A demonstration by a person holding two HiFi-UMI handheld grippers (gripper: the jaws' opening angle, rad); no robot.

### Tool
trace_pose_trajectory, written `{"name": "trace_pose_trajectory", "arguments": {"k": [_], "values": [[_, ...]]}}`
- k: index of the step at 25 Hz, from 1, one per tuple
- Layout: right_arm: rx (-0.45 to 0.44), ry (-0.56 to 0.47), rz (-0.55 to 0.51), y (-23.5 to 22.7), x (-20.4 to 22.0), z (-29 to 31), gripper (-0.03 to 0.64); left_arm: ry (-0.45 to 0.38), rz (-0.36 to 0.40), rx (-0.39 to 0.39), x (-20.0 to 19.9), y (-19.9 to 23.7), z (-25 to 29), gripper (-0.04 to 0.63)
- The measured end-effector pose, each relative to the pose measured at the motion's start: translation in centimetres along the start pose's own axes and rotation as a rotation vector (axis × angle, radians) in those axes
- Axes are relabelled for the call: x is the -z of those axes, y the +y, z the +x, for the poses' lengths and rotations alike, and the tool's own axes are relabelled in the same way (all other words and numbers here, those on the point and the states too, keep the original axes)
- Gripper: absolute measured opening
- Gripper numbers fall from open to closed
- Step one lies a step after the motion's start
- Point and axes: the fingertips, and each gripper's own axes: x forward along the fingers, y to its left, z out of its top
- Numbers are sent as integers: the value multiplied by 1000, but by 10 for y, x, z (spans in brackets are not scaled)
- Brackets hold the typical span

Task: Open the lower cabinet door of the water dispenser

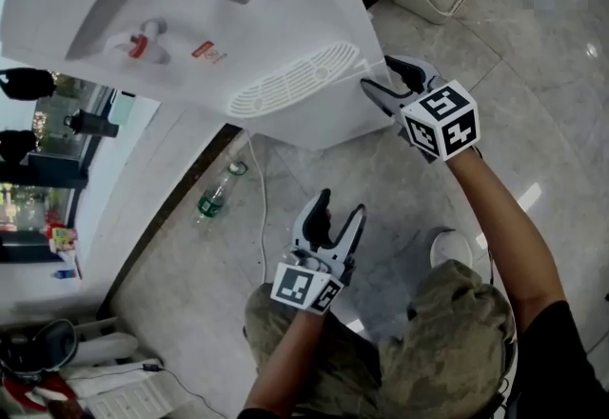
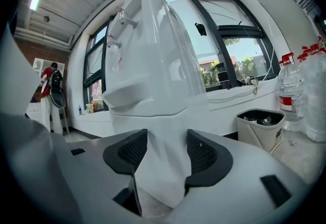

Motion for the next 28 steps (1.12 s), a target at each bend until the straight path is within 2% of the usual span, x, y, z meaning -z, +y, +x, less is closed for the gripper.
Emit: {"name": "trace_pose_trajectory", "arguments": {"k": [9,18,21,28], "values": [[-8,32,-24,5,3,-8,236,-4,-12,3,6,-1,-12,259],[-41,5,-14,13,9,-29,185,5,-6,18,10,-5,-9,259],[-60,-2,-15,16,12,-37,144,2,-10,25,12,-7,-6,259],[-97,1,-26,30,19,-54,128,4,-3,49,12,-19,0,259]]}}
